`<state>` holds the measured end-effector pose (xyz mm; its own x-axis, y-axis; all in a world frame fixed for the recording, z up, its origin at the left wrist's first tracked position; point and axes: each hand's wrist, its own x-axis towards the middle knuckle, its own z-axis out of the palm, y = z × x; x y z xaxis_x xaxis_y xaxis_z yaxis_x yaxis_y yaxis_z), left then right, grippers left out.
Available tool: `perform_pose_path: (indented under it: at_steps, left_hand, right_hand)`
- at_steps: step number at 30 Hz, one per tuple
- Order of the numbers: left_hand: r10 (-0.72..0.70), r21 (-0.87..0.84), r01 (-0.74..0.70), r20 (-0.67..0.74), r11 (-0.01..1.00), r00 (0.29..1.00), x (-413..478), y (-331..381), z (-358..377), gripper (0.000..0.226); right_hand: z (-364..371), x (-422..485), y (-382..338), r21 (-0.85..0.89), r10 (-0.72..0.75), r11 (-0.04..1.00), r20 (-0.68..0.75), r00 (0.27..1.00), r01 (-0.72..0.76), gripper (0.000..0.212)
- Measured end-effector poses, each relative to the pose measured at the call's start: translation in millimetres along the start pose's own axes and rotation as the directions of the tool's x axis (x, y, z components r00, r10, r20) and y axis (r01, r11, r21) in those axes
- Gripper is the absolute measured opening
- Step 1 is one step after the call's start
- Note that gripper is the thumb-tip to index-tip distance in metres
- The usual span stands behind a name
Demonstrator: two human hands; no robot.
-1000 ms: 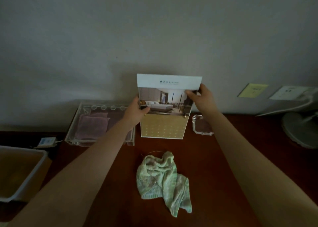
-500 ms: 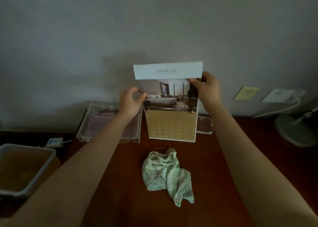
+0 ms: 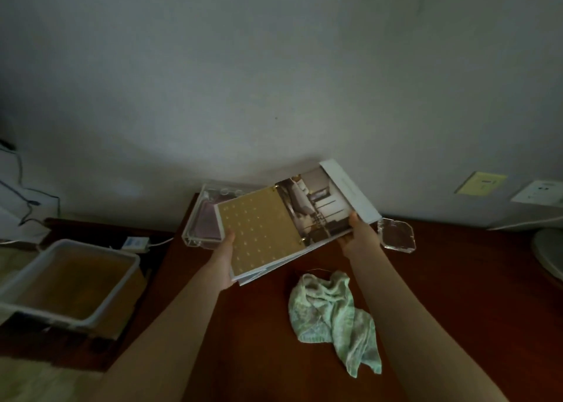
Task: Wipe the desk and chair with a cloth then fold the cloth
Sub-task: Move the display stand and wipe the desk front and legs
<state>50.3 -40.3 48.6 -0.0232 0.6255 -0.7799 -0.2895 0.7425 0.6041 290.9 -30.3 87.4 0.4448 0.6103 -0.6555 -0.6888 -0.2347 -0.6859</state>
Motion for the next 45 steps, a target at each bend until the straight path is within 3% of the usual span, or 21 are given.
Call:
perform_pose_path:
  at_steps: [4, 7, 12, 17, 20, 24, 29, 36, 41, 45]
  left_hand:
    - [0.159, 0.078, -0.151, -0.108, 0.985, 0.981, 9, 12, -26, 0.056]
    - [0.289, 0.227, -0.245, -0.183, 0.943, 0.94, 19, 23, -46, 0.056]
    - [0.396, 0.414, -0.298, -0.173, 0.86, 0.902, 29, 46, -66, 0.039]
    - [0.535, 0.526, -0.4, -0.128, 0.75, 0.835, 38, 79, -77, 0.047]
    - [0.582, 0.563, -0.445, -0.081, 0.696, 0.809, 45, 103, -83, 0.042]
    - [0.61, 0.586, -0.487, -0.016, 0.647, 0.792, 61, 133, -88, 0.038]
    - [0.516, 0.689, -0.355, -0.031, 0.631, 0.856, 102, 139, -93, 0.041]
    - [0.453, 0.749, -0.263, -0.055, 0.608, 0.89, 145, 111, -106, 0.029]
    - [0.467, 0.734, -0.284, -0.052, 0.617, 0.883, 157, 104, -108, 0.03]
    - [0.466, 0.794, -0.263, -0.029, 0.549, 0.884, 162, 101, -113, 0.042]
  right_hand:
    - [-2, 0, 34, 0.003, 0.033, 0.999, 0.082, 0.996, -0.033, 0.035]
    - [-4, 4, 52, -0.081, 0.1, 0.993, 0.118, 0.988, -0.091, 0.043]
    - [-9, 13, 69, -0.193, 0.256, 0.956, 0.185, 0.949, -0.22, 0.042]
    - [7, 30, 59, -0.259, 0.202, 0.956, 0.23, 0.952, -0.14, 0.041]
    - [27, 40, 47, -0.509, 0.165, 0.861, 0.233, 0.958, -0.024, 0.033]
    - [45, 56, 41, -0.781, 0.131, 0.602, 0.304, 0.943, 0.168, 0.03]
    - [61, 74, 60, -0.902, 0.153, 0.387, 0.265, 0.952, 0.189, 0.034]
    - [54, 87, 85, -0.963, 0.254, 0.252, 0.16, 0.954, 0.095, 0.033]
    - [54, 100, 94, -0.954, 0.292, 0.301, 0.097, 0.951, 0.005, 0.036]
    - [56, 102, 97, -0.951, 0.281, 0.311, 0.087, 0.956, -0.005, 0.045]
